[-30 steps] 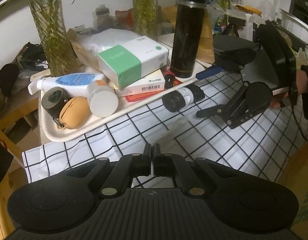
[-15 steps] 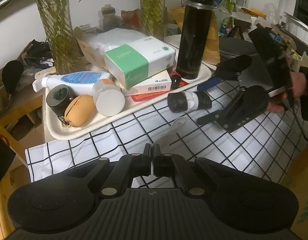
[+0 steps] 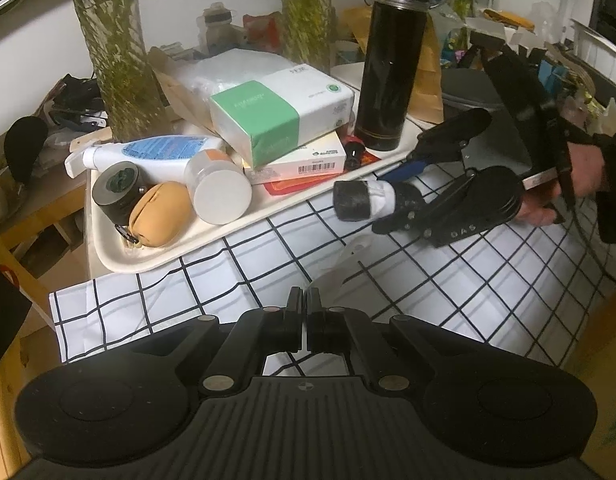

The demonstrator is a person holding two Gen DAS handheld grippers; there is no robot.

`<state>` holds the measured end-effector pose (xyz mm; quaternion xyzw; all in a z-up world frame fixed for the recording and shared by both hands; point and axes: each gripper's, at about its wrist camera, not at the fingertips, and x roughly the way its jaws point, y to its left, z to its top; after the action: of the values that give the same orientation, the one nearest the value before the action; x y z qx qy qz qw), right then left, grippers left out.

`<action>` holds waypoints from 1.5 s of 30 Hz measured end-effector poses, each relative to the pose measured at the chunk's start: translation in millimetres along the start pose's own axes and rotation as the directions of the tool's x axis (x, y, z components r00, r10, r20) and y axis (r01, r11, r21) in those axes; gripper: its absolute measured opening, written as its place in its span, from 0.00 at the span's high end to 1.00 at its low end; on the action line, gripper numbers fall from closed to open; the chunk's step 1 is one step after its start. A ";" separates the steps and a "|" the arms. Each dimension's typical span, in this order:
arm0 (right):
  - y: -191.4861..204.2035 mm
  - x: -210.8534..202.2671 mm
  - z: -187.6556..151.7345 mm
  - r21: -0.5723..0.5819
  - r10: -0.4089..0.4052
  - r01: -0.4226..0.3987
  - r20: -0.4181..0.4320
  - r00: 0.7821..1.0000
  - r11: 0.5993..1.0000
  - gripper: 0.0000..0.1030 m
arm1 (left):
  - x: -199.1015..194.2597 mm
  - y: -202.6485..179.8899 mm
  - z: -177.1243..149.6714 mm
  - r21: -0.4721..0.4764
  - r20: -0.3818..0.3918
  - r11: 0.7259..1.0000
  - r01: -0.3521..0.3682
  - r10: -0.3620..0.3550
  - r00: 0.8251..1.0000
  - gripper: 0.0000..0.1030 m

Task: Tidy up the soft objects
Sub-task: 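Close the right tool on the black trash-bag roll and lift it, then carry the black roll in the right tool over the box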

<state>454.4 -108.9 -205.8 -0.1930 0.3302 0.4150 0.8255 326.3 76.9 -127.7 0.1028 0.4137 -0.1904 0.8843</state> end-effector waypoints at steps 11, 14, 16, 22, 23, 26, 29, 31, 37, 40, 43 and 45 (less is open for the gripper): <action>-2.8 -24.1 -6.8 0.090 0.040 -0.037 -0.033 0.999 0.995 0.57 | -8.8 -0.9 0.8 -0.004 0.027 1.000 -0.015 0.015 1.000 0.98; -6.0 -42.4 -6.8 0.103 0.036 -0.033 -0.029 0.999 0.994 0.57 | -13.7 -8.6 2.3 0.021 0.037 0.999 -0.024 0.023 0.999 0.98; -8.3 -56.8 -5.8 0.106 0.026 -0.024 -0.019 0.999 0.994 0.57 | -19.2 -12.3 5.1 0.019 0.050 1.000 -0.023 0.022 0.999 0.98; -25.7 -105.5 -15.2 0.194 -0.044 0.044 -0.006 0.999 0.980 0.57 | -32.1 -21.9 8.1 0.020 0.072 0.999 -0.026 0.025 0.997 0.98; -27.7 -115.5 -18.5 0.212 -0.062 0.061 -0.005 0.998 0.975 0.57 | -33.7 -22.7 8.1 0.017 0.074 0.999 -0.027 0.026 0.997 0.98; -27.1 -147.2 -28.5 0.261 -0.091 0.084 0.014 0.996 0.962 0.57 | -39.2 -24.9 9.8 0.000 0.084 0.999 -0.042 0.041 0.996 0.98; -19.2 -172.4 -39.1 0.296 -0.120 0.108 0.023 0.993 0.949 0.57 | -49.3 -27.7 12.4 -0.021 0.106 0.999 -0.045 0.047 0.993 0.98; -8.3 -192.4 -47.3 0.318 -0.152 0.137 0.023 0.988 0.938 0.57 | -57.7 -30.6 12.9 -0.037 0.123 0.998 -0.049 0.053 0.991 0.98; 8.4 -233.4 -59.2 0.355 -0.214 0.177 0.067 0.974 0.918 0.57 | -77.4 -42.3 6.0 -0.051 0.138 0.996 -0.067 0.073 0.988 0.98; 13.5 -242.9 -64.1 0.365 -0.233 0.195 0.064 0.970 0.910 0.57 | -85.1 -44.9 1.7 -0.065 0.143 0.994 -0.085 0.093 0.985 0.98; 22.6 -251.9 -69.9 0.368 -0.268 0.232 0.049 0.962 0.900 0.57 | -94.1 -45.6 -1.5 -0.096 0.154 0.992 -0.087 0.101 0.983 0.98; 29.7 -255.8 -72.7 0.365 -0.289 0.256 0.038 0.956 0.895 0.57 | -100.2 -46.7 -4.0 -0.111 0.161 0.990 -0.090 0.108 0.981 0.98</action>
<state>290.4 -277.4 -78.1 -0.0658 0.3315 0.2367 0.9109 245.2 61.2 -54.2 0.0611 0.3419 -0.1322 0.9284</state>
